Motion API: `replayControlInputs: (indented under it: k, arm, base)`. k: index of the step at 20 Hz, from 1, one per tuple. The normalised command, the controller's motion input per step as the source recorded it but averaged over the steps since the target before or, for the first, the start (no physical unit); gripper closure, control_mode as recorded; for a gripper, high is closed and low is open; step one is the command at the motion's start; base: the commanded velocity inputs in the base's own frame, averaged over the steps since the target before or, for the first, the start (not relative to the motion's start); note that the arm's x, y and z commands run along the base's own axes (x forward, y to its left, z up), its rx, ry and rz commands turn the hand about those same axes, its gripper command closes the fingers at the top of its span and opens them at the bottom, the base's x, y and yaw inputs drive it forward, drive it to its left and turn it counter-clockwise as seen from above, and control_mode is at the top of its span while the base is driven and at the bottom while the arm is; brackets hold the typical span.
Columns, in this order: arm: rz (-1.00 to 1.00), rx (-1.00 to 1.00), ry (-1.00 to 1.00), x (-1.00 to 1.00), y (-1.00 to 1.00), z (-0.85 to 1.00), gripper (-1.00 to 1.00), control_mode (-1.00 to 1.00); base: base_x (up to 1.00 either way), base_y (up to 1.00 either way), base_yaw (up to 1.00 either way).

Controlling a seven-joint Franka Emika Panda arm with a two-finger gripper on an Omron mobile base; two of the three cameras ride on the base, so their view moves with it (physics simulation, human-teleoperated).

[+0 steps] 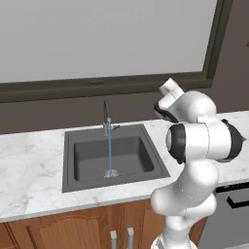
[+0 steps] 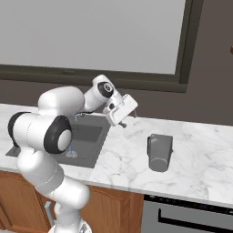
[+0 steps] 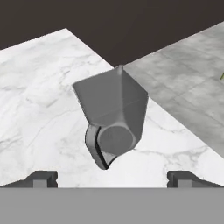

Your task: Turn on the sink faucet and place the jug under the water for a few seconds to fill it up.

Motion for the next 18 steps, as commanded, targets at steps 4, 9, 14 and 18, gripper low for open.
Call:
replayControlInputs:
  k: [4,9,14,18]
  arm:
    - [0.00,0.00,0.09,0.04,-0.37,-0.31,-1.00,-1.00]
    - [0.00,0.02,0.05,0.00,-0.30,-0.24,-1.00,-1.00]
    - [0.00,0.06,0.01,0.00,-0.22,-0.27,-1.00,-1.00]
    - [0.00,0.05,0.00,0.00,-0.28,-0.32,-1.00,-1.00]
  base:
    - [0.00,0.00,0.00]
    - [0.00,0.00,0.00]
    - [0.00,0.00,0.00]
    - [0.00,0.00,0.00]
